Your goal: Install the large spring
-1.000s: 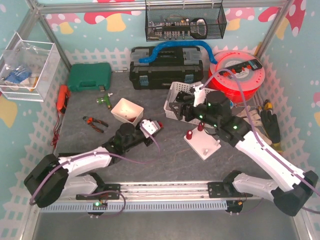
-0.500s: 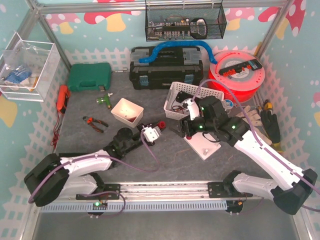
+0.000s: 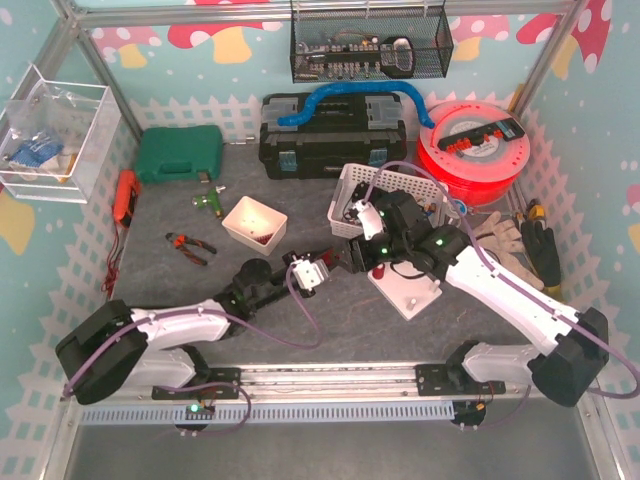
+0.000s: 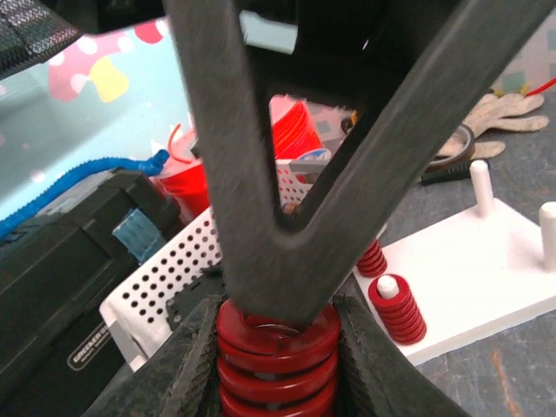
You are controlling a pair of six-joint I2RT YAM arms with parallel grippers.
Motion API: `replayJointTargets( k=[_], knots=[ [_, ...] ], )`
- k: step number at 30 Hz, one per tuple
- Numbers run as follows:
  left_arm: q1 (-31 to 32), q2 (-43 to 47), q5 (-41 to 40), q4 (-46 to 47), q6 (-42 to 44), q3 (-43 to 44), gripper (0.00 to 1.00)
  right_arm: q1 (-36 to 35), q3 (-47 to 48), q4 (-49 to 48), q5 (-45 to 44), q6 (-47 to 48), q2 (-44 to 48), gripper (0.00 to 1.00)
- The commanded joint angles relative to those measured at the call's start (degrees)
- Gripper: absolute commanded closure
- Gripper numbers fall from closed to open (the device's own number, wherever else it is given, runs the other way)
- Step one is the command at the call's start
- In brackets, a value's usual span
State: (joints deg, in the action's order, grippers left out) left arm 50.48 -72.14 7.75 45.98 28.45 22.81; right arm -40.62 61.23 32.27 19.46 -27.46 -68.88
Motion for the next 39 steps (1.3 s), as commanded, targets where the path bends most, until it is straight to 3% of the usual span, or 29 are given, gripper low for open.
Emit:
replayJointTargets(
  k=[1,10,14,16,19,20,26,29,30,35,39],
  knots=[
    [0.8,2.3,2.1,2.9,-2.1,0.9,0.99,-0.5,1.3,-3.7,3.6,0.5,-2.7,0.34],
    [1.6,4.6,1.8,1.9,-2.2,-0.2,0.99,-1.0,0.0,-3.4,5.5,3.2,-6.6,0.43],
    [2.0,3.9,0.6,2.4,-1.6,-0.3,0.99,-1.2,0.5,-3.9,6.7,3.6,-7.8,0.58],
    [2.0,3.3,-0.3,3.1,-1.2,-0.2,0.96,-1.2,0.4,-4.7,6.8,3.6,-7.6,0.76],
    [2.0,2.3,-2.0,2.3,-0.7,1.0,0.81,-1.2,0.6,-4.8,5.8,3.4,-7.0,0.98],
    [1.9,2.1,-2.6,1.6,-0.7,1.4,0.74,-1.2,0.6,-4.8,5.0,3.2,-6.6,1.0],
    [1.8,0.8,-8.0,-3.5,-3.8,3.4,0.29,-1.1,-1.0,-4.8,-3.3,0.8,-3.2,1.0],
    [1.8,0.9,-10.5,-6.2,-8.2,3.4,0.14,0.3,-3.1,-3.2,-9.0,-1.4,-0.1,1.0],
    [1.8,1.1,-10.9,-6.6,-9.7,3.0,0.03,1.1,-3.7,-2.0,-10.3,-2.4,1.0,1.0],
    [1.9,1.8,-19.2,-7.2,-17.4,0.9,0.01,6.0,-6.7,5.6,-15.0,-8.2,7.1,1.0],
    [1.9,2.7,-25.3,-4.3,-18.5,-2.1,0.01,10.0,-6.4,15.3,-19.5,-14.4,10.4,1.0]
  ],
)
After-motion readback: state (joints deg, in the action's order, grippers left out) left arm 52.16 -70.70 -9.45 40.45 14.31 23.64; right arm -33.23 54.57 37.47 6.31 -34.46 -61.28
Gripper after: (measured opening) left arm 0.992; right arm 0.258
